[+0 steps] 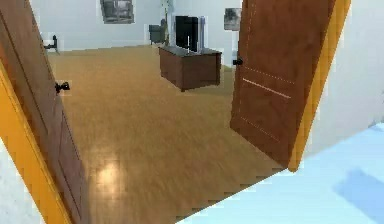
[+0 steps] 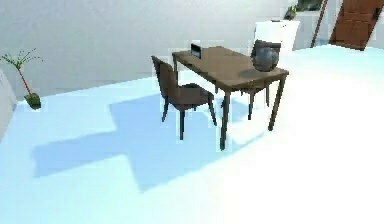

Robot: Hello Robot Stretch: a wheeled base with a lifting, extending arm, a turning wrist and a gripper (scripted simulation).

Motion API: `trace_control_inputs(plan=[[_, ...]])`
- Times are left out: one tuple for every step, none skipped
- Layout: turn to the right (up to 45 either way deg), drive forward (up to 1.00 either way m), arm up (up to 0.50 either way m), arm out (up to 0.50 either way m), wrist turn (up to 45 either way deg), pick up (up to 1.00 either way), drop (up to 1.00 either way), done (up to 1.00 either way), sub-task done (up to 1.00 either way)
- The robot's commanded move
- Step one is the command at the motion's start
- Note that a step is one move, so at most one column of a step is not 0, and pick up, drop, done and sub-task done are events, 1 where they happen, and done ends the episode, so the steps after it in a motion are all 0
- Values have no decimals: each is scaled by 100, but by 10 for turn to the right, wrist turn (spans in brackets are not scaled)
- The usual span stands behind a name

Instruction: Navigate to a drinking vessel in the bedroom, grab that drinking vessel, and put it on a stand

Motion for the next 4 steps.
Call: trace_control_inputs(plan=[[0,70,0,0,0,0,0,0,0],[0,95,0,0,0,0,0,0,0],[-450,0,0,0,0,0,0,0,0],[-360,0,0,0,0,0,0,0,0]])
